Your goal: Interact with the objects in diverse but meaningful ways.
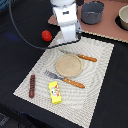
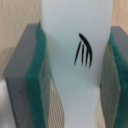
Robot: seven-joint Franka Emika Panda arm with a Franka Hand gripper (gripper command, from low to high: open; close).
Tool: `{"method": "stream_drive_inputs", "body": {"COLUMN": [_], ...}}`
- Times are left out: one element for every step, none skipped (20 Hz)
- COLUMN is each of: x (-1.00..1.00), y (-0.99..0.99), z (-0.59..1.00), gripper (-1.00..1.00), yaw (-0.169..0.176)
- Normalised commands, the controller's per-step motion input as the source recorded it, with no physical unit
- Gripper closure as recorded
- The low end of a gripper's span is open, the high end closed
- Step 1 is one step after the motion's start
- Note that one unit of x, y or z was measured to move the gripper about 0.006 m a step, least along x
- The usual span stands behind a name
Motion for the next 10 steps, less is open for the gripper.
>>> {"method": "stream_drive_inputs", "body": {"x": [0.87,0.83,0.76,0.7,0.59,0.54,0.48,0.51,0.45,0.38], "y": [0.71,0.73,0.7,0.7,0.64,0.61,0.57,0.6,0.5,0.42], "z": [0.13,0.1,0.02,0.0,0.0,0.0,0.0,0.0,0.0,-0.03], "gripper": [1.0,1.0,1.0,1.0,1.0,1.0,1.0,1.0,1.0,1.0], "yaw": [0.0,0.0,0.0,0.0,0.0,0.0,0.0,0.0,0.0,0.0]}}
